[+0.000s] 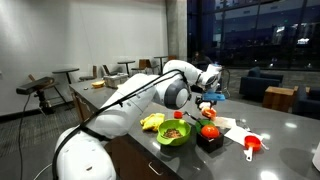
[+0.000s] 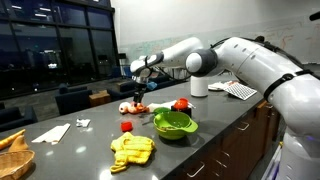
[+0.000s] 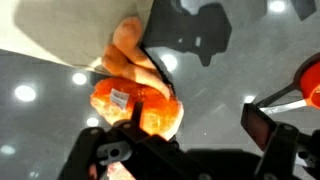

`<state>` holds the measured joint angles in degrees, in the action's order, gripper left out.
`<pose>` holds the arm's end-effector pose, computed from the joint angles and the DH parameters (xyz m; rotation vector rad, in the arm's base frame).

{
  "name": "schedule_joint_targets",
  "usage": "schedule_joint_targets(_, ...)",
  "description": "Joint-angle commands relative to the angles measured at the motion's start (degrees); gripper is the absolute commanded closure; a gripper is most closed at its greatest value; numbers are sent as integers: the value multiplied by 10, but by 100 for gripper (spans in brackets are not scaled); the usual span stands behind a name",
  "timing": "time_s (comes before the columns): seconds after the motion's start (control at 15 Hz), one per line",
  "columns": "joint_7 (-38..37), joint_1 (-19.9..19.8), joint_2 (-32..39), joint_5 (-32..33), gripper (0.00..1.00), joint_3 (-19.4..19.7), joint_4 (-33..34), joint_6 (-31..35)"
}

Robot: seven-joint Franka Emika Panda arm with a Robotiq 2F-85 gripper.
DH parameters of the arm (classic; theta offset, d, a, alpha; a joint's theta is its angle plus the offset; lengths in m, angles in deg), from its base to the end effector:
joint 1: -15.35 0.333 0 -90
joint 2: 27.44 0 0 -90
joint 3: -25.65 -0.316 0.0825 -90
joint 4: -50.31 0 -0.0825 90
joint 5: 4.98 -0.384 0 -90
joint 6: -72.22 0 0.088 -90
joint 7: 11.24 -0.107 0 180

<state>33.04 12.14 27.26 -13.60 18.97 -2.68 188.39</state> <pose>0.7994 0.0190 0.3214 -2.7702 -1.0439 -0.3350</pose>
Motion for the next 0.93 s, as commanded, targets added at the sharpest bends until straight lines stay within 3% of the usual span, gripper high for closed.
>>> schedule_joint_targets(0.0, -8, 12, 78, 22, 0, -8, 130, -30)
schedule_joint_targets(0.33, 8, 26, 149, 23, 0, -6, 221, -46)
schedule_joint_targets(0.8, 34, 9, 182, 18, 0, -9, 250, -43)
schedule_joint_targets(0.87, 38, 6, 184, 17, 25, -10, 251, -43)
